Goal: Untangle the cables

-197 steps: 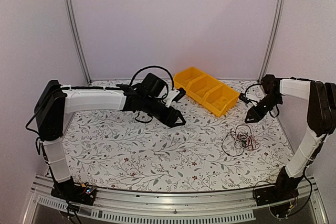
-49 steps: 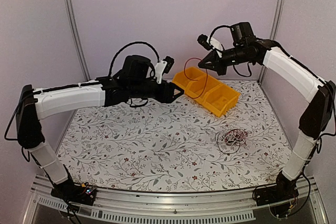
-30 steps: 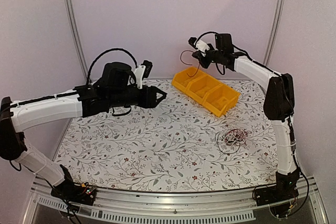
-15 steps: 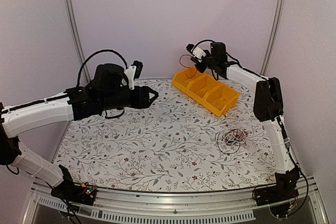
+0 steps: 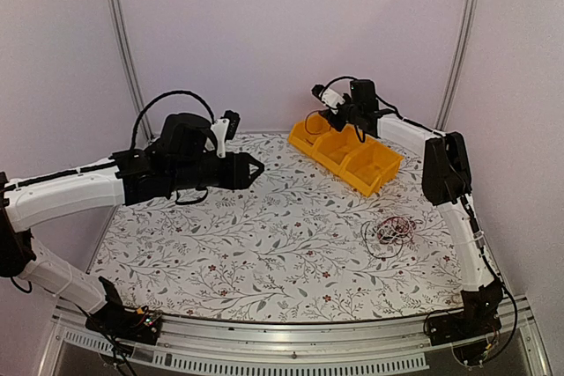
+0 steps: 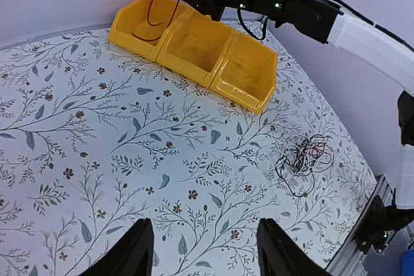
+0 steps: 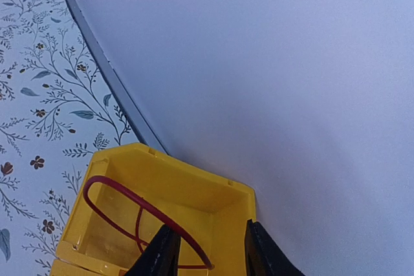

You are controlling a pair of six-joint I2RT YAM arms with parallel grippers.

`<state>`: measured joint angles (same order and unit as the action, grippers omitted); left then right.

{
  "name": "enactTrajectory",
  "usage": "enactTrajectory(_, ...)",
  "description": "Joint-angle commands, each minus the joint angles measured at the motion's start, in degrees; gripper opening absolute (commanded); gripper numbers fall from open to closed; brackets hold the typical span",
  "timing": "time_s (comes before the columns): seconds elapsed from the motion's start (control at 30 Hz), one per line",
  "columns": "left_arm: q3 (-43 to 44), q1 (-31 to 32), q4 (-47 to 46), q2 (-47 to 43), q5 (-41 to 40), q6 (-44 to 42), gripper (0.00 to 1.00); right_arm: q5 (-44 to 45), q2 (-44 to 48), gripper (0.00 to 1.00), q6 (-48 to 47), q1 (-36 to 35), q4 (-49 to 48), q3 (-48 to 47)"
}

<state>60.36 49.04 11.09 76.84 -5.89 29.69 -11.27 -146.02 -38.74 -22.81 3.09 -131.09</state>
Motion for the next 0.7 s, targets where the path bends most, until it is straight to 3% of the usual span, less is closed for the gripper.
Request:
enactTrajectory(0.0, -1.1, 0.8, -0.2, -1.6, -0.2, 0.7, 0.57, 0.9, -0.3, 0.45, -1.1, 0.2, 2.5, -0.8)
enactTrajectory(0.23, -3.0, 0.8, -4.0, -1.5, -0.2, -0.3, 0.57, -1.8, 6.4, 0.65, -2.2, 0.5, 9.0, 3.2)
enactTrajectory(0.43, -1.8, 0.7, -7.6, 2.4, 1.9, -2.8, 0.58, -0.1, 9.0, 0.69, -4.4, 0.5, 18.5, 2.6)
enactTrajectory(0.67, 2.7, 0.7, -8.5, 8.3, 5.4, -5.5, 0.58, 1.1, 11.5, 0.71, -3.9, 0.4, 22.8, 3.9)
